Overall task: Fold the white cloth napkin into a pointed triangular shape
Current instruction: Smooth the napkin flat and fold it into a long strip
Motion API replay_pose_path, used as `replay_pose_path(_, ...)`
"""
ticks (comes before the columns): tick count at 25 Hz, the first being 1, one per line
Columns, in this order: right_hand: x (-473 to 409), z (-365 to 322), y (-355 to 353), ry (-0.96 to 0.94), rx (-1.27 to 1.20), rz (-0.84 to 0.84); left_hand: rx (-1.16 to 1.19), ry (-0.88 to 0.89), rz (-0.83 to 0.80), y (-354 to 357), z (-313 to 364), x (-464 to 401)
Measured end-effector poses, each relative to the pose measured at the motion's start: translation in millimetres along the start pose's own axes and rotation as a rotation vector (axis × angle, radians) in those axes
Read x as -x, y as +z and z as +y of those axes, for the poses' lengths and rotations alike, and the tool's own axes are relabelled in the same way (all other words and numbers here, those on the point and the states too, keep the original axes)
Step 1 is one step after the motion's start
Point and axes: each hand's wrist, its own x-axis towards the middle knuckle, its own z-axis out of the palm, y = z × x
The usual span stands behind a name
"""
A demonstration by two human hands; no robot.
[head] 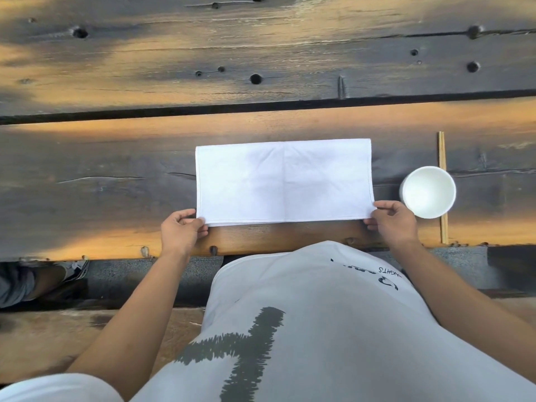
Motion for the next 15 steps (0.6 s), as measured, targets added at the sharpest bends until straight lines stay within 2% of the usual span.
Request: replay_pose_path(15,-19.1,19.9,8.6,0.002,0.192,0.045,-0.162,-0.018,0.03,3.5,-6.0,-9.7)
